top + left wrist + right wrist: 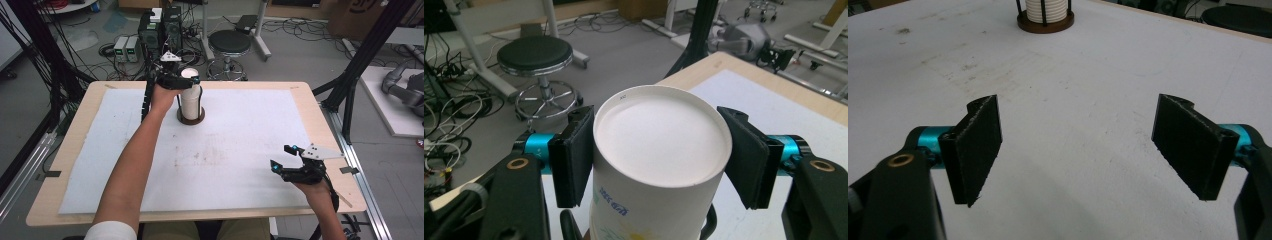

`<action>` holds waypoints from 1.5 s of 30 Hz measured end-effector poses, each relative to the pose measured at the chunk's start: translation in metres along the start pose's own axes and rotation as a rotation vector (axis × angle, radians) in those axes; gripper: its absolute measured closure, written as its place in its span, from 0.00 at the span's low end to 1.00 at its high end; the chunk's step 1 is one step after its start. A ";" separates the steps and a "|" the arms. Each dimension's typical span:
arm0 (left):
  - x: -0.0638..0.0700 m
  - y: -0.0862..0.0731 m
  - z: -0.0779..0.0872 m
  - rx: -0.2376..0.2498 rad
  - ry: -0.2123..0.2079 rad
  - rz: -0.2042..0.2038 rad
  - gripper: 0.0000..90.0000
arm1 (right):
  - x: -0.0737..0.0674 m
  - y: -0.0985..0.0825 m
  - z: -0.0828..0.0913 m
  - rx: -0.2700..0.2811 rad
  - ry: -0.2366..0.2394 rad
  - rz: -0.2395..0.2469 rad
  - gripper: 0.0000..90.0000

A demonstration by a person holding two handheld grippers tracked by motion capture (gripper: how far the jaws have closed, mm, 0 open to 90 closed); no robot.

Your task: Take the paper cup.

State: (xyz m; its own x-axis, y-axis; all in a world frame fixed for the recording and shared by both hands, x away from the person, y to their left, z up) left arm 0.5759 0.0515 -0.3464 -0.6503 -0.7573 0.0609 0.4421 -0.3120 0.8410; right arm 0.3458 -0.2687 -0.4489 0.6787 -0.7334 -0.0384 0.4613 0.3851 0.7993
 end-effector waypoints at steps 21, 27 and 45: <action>0.013 0.051 0.076 0.168 0.001 -0.021 0.41 | -0.004 0.003 0.001 0.010 0.000 -0.001 0.23; 0.013 0.052 0.104 0.207 -0.007 -0.018 0.41 | -0.006 0.004 0.000 0.010 -0.002 0.010 0.23; 0.039 -0.008 0.142 0.246 -0.123 -0.038 0.41 | -0.014 0.007 -0.008 -0.005 0.032 0.016 0.23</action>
State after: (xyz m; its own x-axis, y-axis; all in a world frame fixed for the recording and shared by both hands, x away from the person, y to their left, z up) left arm 0.4593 0.1059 -0.2749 -0.7399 -0.6680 0.0790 0.2623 -0.1785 0.9483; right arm 0.3439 -0.2516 -0.4475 0.7044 -0.7084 -0.0448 0.4529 0.3999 0.7969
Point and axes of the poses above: each handheld gripper's, and its own axes: z roughly backward along the jaws, y roughly out of its top, x roughly to its right, the point moved 9 cm from there along -z, roughly forward along the jaws, and after that the axes turned 10 degrees about -x, right-handed, at the moved point
